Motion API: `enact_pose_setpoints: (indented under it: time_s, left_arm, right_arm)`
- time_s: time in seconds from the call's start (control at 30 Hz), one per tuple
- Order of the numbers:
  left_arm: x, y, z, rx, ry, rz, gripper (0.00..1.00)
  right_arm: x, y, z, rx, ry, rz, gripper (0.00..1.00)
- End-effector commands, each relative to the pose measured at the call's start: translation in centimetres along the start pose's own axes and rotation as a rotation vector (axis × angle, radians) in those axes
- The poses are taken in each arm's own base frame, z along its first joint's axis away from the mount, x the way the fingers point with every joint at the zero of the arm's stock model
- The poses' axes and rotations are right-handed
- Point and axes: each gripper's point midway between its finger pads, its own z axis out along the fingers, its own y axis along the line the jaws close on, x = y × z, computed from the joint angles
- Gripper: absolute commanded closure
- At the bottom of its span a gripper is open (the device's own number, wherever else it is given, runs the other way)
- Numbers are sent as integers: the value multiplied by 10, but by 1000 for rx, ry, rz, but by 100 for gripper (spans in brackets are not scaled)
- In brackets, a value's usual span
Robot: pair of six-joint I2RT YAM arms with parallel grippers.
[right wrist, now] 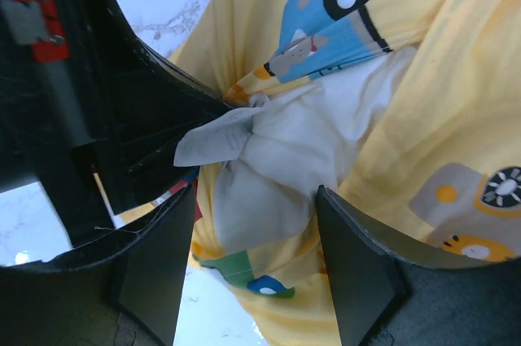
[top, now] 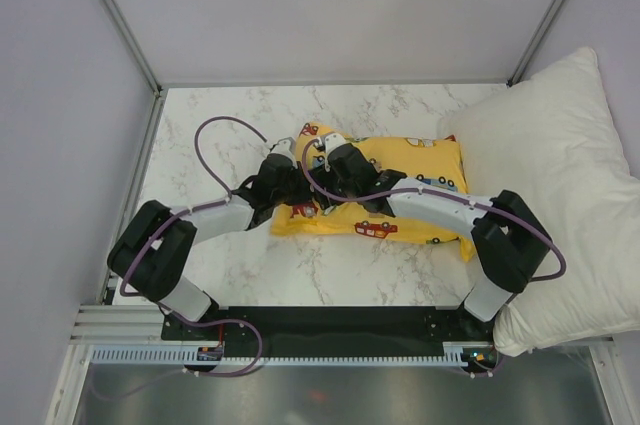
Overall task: Remove the pillowcase from the pillow
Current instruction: Expand the opening of the pillowcase
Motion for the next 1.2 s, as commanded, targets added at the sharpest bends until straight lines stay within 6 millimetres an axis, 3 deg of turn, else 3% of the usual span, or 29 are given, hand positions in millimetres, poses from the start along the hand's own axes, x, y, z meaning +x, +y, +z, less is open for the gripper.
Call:
enact_pose_setpoints:
  time_s: [0.0,0.23,0.33,0.6,0.73,0.9,0.97,1.0,1.07,1.1,1.13,1.17]
  left_arm:
    - [87,68,-19,-227,283,5,98]
    - [83,65,-23,-215,269,11,98]
    - [81,64,-25,-209,262,14,98]
    - [77,62,-29,-198,246,23,98]
    - [75,60,-32,-191,232,24,98]
    - [68,56,-34,-175,209,32,98]
    - [66,53,-35,-165,201,30,98]
    - [66,53,-35,-162,200,30,98]
    - [65,54,-37,-160,190,32,98]
    - [64,53,-38,-158,185,34,98]
    - [63,53,-39,-158,181,36,98]
    - [62,52,-41,-153,174,39,98]
  right_arm:
    - [-17,15,9,-76,-57,-58,31]
    - [12,-9,34,41,32,-130,31]
    - [28,-30,42,144,85,-147,32]
    - [35,-58,42,310,118,-126,41]
    - [50,-52,52,268,180,-153,42]
    - [81,-25,63,94,233,-111,35]
    - [103,-26,67,80,275,-92,44]
    - [106,-23,70,69,268,-69,59]
    - [125,-25,73,75,298,-45,74]
    - [129,-27,74,82,304,-35,93]
    - [134,-31,76,106,310,-18,100]
    - [136,-35,76,134,310,-13,100]
